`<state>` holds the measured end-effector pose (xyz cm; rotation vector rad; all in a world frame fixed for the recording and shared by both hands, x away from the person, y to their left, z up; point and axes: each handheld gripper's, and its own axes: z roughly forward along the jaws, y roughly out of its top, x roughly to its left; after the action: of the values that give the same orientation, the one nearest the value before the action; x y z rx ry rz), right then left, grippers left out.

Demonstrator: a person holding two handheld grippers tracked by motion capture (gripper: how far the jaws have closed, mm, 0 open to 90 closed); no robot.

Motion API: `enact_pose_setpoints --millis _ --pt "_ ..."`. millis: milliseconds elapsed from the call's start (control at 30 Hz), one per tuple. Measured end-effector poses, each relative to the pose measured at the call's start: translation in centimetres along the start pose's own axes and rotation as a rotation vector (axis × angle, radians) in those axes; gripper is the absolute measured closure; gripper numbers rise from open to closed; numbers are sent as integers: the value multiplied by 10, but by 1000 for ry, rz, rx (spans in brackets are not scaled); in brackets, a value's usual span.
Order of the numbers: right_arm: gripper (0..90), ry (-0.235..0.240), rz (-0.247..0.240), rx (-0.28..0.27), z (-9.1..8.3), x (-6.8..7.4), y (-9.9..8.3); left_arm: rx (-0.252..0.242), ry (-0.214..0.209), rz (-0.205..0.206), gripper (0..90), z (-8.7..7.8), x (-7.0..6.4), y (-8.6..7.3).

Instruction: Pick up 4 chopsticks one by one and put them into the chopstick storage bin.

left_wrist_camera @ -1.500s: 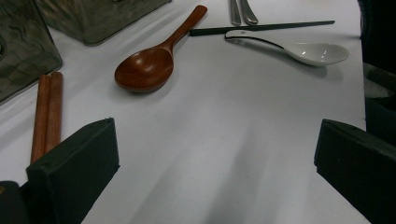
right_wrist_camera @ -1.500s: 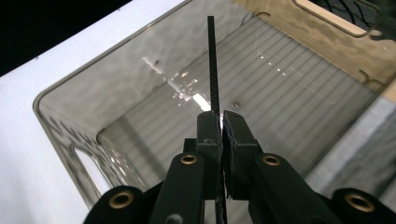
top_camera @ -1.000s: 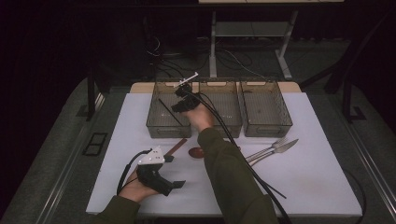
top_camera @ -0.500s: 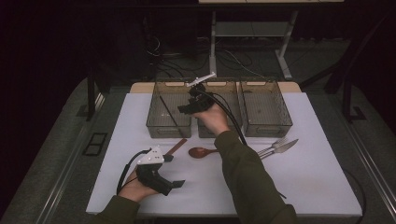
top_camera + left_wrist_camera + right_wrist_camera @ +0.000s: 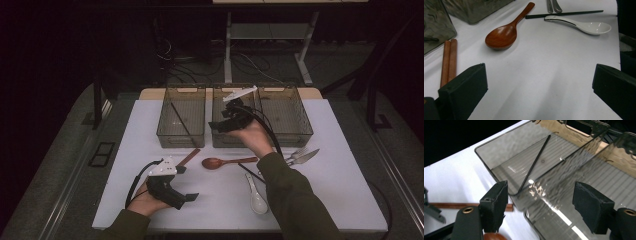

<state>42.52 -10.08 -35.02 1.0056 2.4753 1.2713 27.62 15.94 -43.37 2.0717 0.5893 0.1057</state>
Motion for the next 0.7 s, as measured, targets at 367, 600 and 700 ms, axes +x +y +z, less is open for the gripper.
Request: enact_pose_setpoints --millis 367,600,700 --pt "277 9 -25 -39 -33 -1 -19 -2 -4 -3 0 1 -2 0" --pt "277 21 -43 -35 -49 1 -46 3 -8 9 0 0 -1 0" --pt "277 26 -41 -39 -54 1 -52 8 -6 10 0 1 -1 0"
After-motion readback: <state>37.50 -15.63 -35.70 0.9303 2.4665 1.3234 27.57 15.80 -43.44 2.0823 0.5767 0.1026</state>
